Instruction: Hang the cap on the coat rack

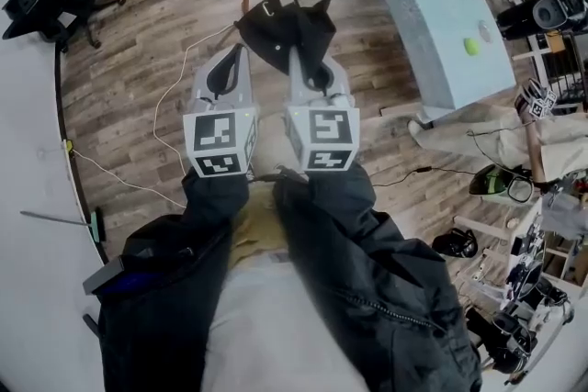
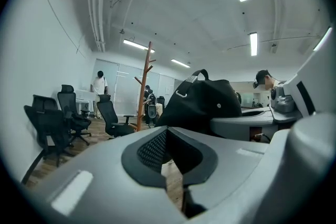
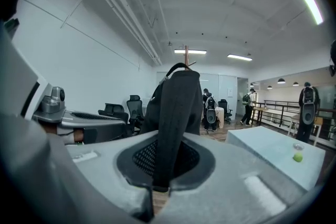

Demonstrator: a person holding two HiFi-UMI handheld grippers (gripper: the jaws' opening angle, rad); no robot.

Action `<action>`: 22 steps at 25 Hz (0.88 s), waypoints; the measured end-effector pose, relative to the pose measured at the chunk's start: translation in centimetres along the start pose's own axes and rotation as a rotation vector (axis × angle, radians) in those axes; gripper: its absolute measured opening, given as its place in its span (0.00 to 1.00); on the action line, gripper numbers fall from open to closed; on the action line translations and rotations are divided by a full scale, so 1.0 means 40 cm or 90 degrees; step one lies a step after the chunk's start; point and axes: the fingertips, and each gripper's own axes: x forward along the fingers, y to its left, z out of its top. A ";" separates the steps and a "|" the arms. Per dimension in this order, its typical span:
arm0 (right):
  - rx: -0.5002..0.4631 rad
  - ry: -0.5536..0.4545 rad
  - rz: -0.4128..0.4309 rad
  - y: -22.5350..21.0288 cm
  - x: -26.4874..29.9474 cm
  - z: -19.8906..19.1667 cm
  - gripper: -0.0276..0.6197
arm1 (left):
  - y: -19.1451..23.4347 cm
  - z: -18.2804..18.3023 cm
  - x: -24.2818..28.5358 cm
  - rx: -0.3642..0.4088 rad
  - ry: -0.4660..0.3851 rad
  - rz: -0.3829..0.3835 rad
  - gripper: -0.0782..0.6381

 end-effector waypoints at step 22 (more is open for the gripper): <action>0.013 0.037 -0.001 -0.010 0.206 -0.047 0.06 | 0.131 -0.051 0.154 -0.012 0.029 0.013 0.10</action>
